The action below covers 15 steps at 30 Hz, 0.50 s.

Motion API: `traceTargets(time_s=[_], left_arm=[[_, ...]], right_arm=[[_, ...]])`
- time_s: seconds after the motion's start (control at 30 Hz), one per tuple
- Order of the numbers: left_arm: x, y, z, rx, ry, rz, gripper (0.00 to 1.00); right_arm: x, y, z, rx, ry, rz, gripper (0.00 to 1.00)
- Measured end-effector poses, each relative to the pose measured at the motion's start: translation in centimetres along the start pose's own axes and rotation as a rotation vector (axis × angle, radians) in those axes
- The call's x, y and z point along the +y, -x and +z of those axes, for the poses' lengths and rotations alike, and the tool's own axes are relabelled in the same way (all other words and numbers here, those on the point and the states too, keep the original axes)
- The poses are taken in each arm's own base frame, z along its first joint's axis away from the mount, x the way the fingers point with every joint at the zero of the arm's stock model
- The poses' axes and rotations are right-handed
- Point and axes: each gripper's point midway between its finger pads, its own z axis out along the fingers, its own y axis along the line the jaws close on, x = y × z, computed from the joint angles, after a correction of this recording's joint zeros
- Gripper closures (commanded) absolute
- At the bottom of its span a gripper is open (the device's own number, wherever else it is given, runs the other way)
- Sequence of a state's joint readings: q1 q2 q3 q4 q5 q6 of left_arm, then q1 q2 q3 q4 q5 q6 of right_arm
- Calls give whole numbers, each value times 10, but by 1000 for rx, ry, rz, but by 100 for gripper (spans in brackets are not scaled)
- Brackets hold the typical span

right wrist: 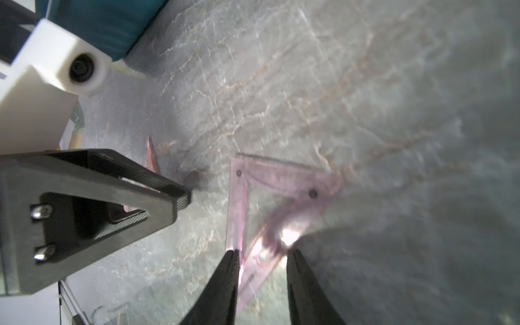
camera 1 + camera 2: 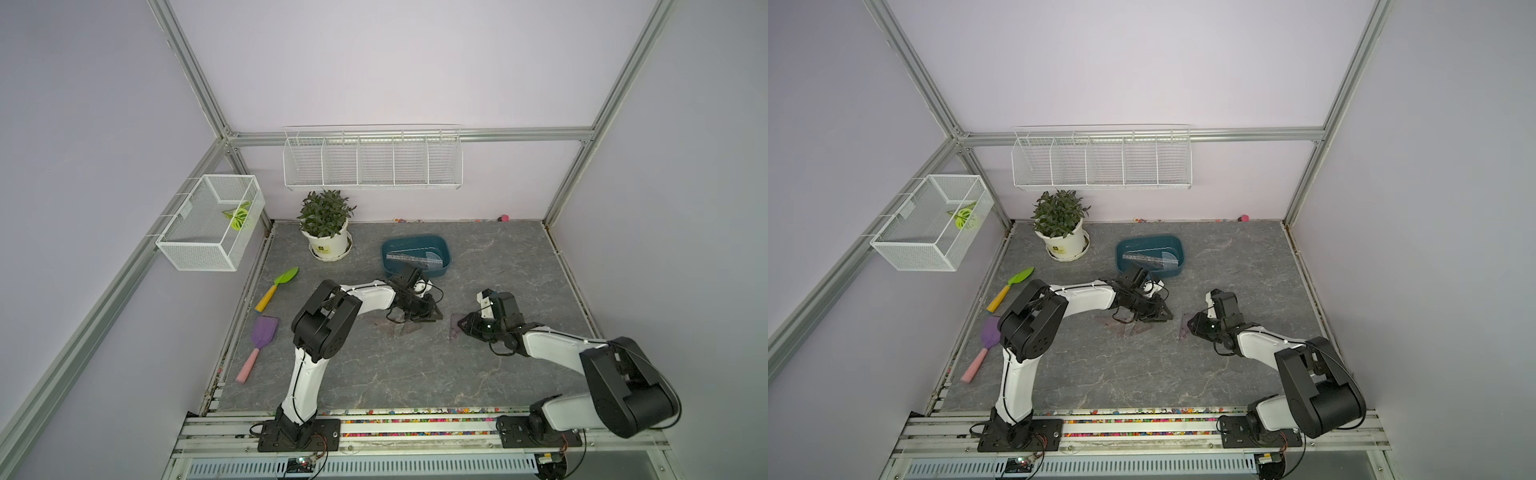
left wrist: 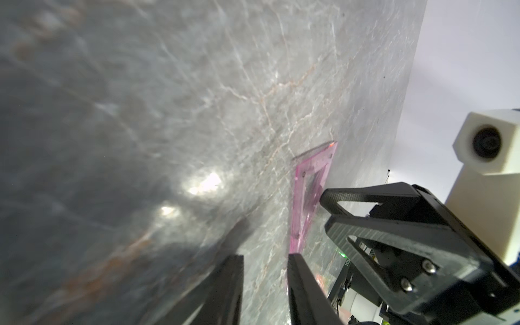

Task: Put the scattered rulers into the storage box
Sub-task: Adjust the ruler at the center of the board.

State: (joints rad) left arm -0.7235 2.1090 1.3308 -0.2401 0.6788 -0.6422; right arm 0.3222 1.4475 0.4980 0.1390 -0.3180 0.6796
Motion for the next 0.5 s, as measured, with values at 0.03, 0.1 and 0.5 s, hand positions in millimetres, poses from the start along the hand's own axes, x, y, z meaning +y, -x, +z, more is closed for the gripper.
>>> traceTargets(time_s=[0.03, 0.1, 0.5], left_arm=[[1, 2, -1, -4, 0, -3, 67], [3, 4, -3, -9, 1, -7, 67], [7, 10, -8, -26, 10, -15, 62]], right_arm=[[1, 3, 3, 1, -1, -5, 66], [3, 8, 7, 3, -1, -15, 67], [26, 29, 35, 45, 67, -61, 72]])
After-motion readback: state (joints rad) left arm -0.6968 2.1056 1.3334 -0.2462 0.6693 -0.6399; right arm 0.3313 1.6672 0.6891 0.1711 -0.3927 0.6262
